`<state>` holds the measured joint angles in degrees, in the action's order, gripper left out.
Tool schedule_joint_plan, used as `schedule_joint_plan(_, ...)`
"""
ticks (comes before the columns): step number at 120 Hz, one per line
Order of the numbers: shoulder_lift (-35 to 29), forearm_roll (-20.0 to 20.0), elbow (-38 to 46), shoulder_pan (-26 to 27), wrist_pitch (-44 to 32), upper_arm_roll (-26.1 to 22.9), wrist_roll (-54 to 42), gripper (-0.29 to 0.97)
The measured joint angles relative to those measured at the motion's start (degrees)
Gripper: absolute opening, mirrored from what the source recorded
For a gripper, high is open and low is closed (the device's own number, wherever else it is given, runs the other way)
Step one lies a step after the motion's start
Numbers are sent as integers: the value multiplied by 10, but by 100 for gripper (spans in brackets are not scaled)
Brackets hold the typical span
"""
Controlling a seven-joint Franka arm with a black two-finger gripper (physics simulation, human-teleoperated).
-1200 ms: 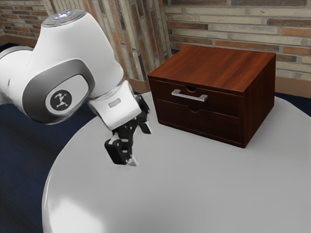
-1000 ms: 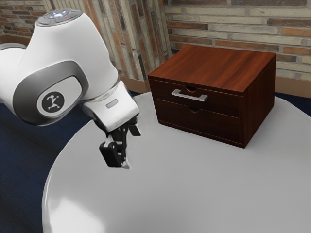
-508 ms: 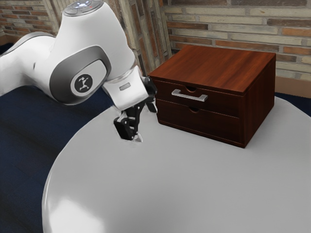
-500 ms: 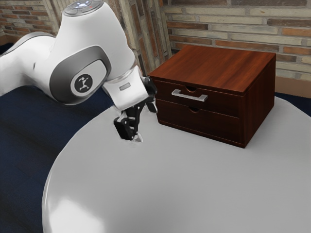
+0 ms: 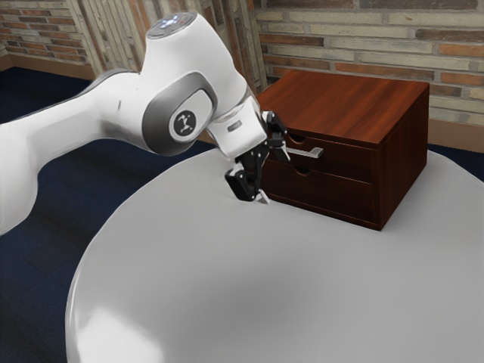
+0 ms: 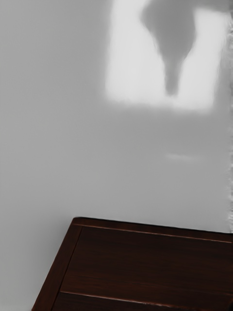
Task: Pull the drawer handle with one arm to open the drawer
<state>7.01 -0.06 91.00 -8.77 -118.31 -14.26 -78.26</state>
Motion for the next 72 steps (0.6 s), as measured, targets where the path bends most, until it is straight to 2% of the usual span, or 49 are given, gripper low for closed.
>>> schedule_joint_plan(23, 13, 34, 15, -2, -56, 22, 13, 68)
schedule_joint_plan(72, 49, 43, 24, -2, -165, 35, 39, 68)
